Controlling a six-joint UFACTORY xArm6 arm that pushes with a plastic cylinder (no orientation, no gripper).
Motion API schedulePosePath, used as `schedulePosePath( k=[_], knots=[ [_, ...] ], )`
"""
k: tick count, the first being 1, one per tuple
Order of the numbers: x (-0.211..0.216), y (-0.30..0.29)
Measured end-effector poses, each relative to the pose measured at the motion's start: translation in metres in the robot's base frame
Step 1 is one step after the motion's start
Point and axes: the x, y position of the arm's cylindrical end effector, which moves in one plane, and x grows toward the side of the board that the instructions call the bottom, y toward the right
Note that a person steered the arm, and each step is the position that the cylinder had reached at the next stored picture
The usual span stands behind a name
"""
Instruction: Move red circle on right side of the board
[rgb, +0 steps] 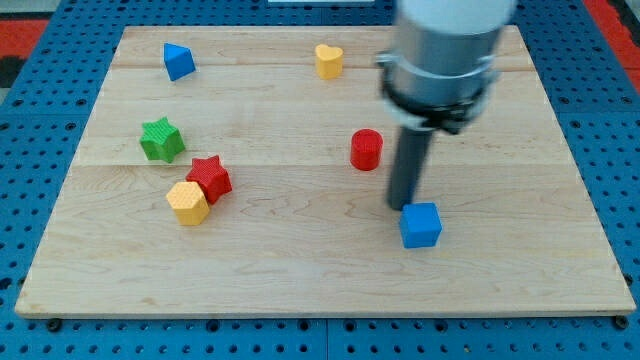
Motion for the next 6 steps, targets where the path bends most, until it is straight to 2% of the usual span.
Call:
schedulePosePath(
  k=[1, 2, 3, 5, 6],
  knots=[
    [-0.040, -0.045],
    [-0.061, -0.065],
    [-0.083, -0.017],
    [-0.082, 0.099],
    [-0.074, 0.086]
  ],
)
